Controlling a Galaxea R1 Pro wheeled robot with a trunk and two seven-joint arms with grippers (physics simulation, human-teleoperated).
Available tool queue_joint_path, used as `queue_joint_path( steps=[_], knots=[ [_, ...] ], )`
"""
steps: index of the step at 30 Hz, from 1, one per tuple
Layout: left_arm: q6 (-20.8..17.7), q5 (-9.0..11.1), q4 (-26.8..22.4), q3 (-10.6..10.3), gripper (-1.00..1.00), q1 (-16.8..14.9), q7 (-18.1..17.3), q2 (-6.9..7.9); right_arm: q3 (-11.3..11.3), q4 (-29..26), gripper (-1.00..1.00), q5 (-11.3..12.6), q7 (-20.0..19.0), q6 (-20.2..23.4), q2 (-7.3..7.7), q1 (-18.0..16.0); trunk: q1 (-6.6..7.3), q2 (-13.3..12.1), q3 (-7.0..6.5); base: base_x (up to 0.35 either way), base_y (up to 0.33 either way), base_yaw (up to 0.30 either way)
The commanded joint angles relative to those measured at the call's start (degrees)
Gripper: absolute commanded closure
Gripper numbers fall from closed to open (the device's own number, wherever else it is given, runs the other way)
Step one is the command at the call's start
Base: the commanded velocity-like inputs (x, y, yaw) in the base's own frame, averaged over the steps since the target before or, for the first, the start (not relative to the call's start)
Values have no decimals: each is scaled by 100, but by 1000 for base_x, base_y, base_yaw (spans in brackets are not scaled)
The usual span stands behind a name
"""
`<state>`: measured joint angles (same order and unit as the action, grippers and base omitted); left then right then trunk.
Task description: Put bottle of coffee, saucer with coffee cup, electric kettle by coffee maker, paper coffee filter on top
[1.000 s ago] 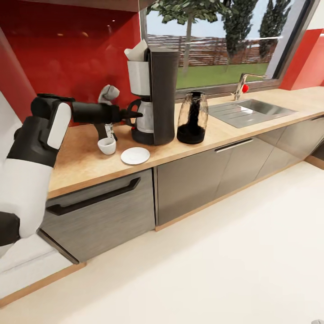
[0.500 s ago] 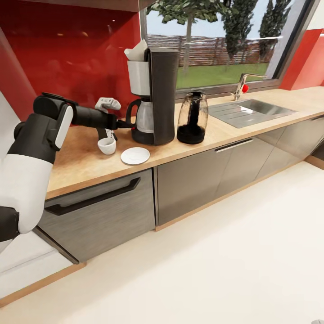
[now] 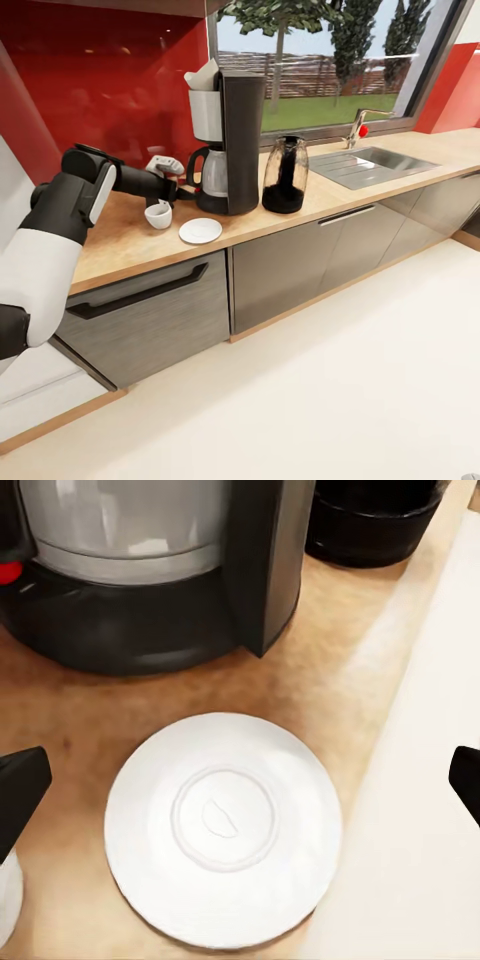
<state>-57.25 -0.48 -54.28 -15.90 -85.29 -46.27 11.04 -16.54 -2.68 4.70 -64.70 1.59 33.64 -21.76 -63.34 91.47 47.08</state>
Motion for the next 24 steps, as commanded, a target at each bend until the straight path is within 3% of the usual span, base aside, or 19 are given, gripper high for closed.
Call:
queue_joint_path(
  steps=[1,18,24],
  knots=[
    [-29,-24,2,-21,-100,-5,-19,4,28,5,-100,49,-18,17,2,-4,0,2,5,0,0,0],
    [-32,-96,-42,-59,-100,-5,-26,14,28,6,-100,49,165,17,0,-4,0,2,5,0,0,0],
    [-32,-100,-53,-55,-100,-5,-26,197,28,5,-100,49,175,17,2,-4,0,2,5,0,0,0]
  ],
)
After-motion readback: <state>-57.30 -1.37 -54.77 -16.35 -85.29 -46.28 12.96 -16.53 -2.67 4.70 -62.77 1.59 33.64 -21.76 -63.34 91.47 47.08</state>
